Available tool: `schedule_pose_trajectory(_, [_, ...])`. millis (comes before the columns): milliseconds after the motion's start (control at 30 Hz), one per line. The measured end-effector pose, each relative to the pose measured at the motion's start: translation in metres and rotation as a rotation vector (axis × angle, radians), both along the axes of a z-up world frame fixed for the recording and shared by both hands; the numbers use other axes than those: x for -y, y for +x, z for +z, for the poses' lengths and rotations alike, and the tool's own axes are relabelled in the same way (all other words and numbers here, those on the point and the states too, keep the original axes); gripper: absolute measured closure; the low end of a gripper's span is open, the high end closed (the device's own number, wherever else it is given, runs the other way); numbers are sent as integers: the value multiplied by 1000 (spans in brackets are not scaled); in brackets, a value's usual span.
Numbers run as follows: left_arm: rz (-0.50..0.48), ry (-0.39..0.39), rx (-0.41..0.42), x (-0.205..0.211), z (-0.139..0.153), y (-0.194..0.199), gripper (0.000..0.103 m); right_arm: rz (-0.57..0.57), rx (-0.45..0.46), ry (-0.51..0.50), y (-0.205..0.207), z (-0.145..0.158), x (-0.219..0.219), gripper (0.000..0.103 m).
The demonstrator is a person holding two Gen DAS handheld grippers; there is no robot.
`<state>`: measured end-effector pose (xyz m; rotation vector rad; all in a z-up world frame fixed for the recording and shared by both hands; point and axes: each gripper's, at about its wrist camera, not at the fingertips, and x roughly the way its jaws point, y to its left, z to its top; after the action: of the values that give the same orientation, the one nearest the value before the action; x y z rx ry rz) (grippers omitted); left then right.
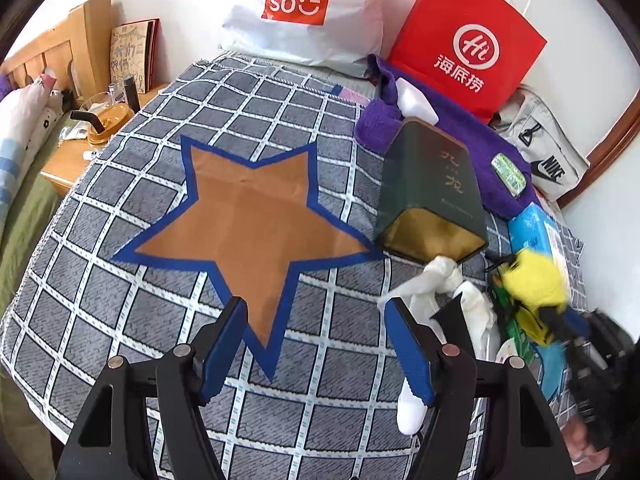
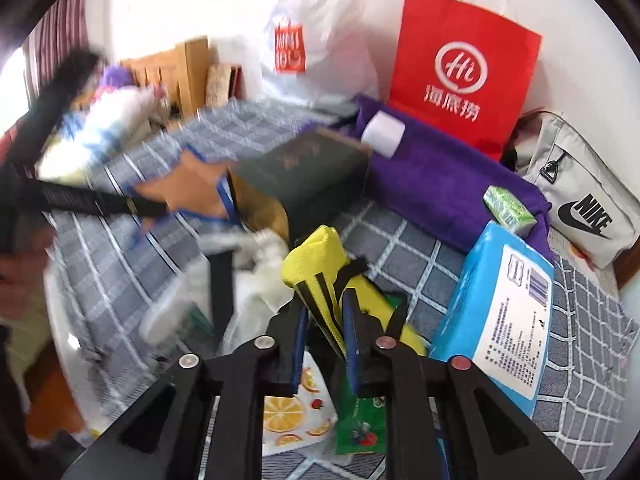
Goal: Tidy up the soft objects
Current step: 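Grasp the yellow-black cloth with the right tool while the left tool reaches toward the white gloves, then grasp a white glove with the left tool while the right tool lifts the yellow-black cloth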
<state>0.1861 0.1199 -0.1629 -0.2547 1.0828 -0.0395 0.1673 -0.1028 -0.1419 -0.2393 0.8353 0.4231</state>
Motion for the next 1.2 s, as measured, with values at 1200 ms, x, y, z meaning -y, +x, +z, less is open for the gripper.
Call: schedule_pose_trajectory(1200, [-50, 75, 55, 50, -9, 14, 34, -302, -170, 194, -73, -35, 115, 90])
